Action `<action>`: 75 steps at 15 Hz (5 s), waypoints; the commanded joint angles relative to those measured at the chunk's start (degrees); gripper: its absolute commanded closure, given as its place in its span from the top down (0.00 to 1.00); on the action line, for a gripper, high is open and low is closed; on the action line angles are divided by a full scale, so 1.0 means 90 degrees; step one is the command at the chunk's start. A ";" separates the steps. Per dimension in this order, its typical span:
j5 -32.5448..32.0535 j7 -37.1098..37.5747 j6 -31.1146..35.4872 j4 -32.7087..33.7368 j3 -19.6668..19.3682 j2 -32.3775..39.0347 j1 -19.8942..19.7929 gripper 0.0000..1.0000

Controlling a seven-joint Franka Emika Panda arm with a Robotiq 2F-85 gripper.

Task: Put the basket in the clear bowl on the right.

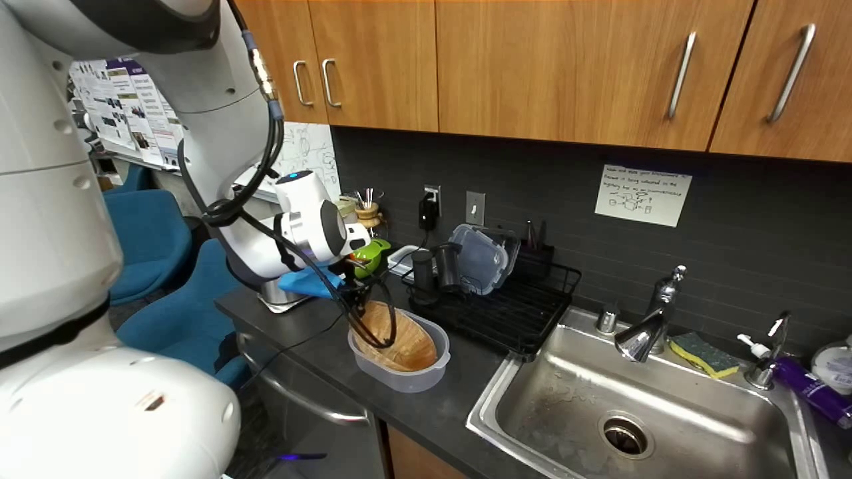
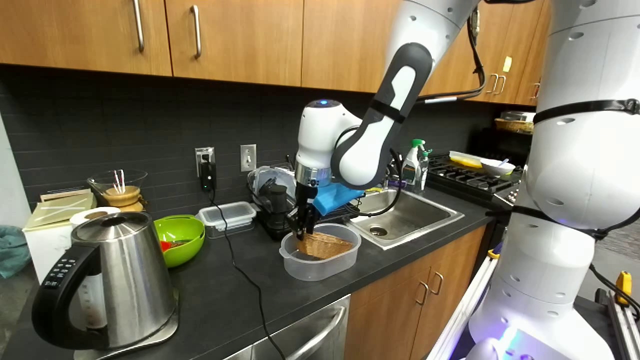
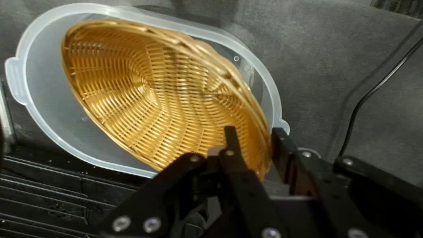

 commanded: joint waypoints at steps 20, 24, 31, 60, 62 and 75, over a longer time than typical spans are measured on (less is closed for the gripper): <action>-0.0004 -0.0003 -0.0005 -0.0107 -0.0178 0.0000 -0.0086 0.78; -0.0004 -0.0003 -0.0005 -0.0107 -0.0178 0.0000 -0.0086 0.78; -0.0004 -0.0003 -0.0005 -0.0108 -0.0178 0.0000 -0.0086 0.78; -0.0004 -0.0003 -0.0005 -0.0108 -0.0178 0.0000 -0.0086 0.78; -0.0004 -0.0003 -0.0005 -0.0108 -0.0178 0.0000 -0.0086 0.78; -0.0004 -0.0003 -0.0005 -0.0108 -0.0178 0.0000 -0.0086 0.78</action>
